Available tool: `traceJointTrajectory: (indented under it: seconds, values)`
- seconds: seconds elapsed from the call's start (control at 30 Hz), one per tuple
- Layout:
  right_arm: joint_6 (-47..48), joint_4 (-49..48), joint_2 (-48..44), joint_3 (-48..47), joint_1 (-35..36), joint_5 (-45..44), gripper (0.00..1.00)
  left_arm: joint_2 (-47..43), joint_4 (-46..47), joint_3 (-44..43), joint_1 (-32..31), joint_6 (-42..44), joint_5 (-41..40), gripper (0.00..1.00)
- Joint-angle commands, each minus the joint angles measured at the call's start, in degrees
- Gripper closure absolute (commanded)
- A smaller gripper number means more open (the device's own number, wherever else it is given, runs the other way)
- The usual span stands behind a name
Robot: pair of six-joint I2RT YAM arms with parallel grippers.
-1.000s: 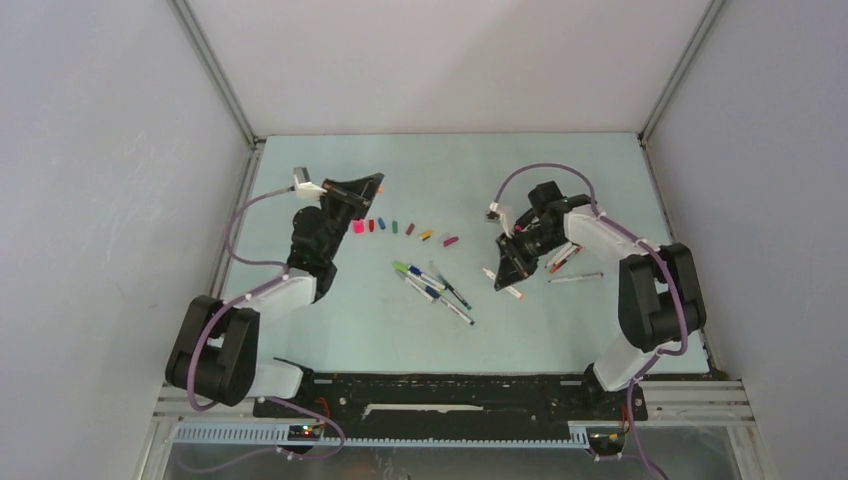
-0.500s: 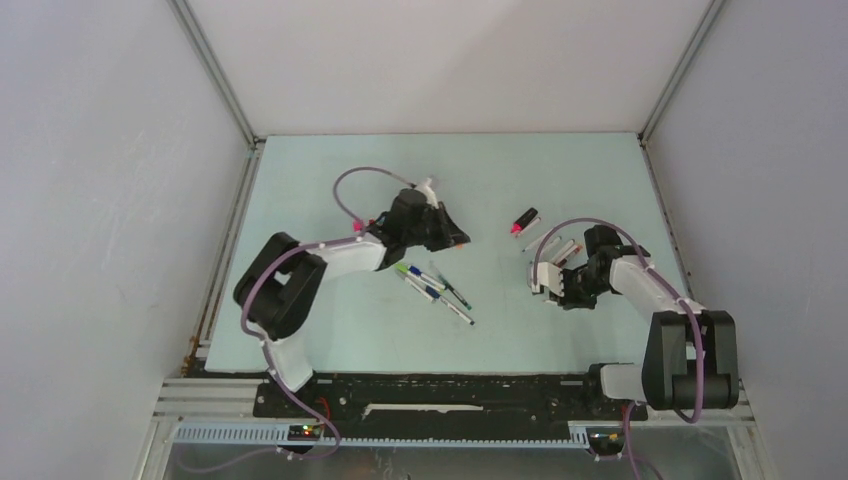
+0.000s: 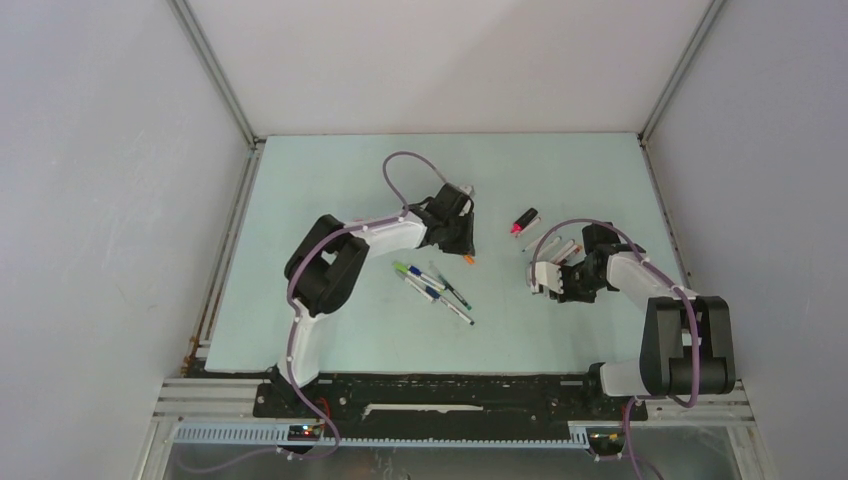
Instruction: Open the pen caps
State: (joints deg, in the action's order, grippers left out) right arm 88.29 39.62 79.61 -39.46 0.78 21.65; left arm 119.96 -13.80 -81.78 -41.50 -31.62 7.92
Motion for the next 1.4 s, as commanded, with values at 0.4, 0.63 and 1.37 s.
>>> traceJointTrajectory:
  seconds: [0.4, 0.63, 1.37]
  values:
    - [-9.33, 6.08, -9.36, -4.88, 11.21, 5.42, 0.66, -14.37, -2.97, 2.29, -0.26, 5.44, -8.52, 0.48]
    - [-39.41, -0.5, -3.72, -14.39, 26.05, 18.3, 0.6, -37.34, 6.17, 23.02, -0.18, 5.62, -21.48, 0.34]
    - [-79.67, -7.62, 31.12, -35.56, 39.34, -3.89, 0.66, -67.95, 8.5, 52.89, 6.95, -5.04, -32.1, 0.0]
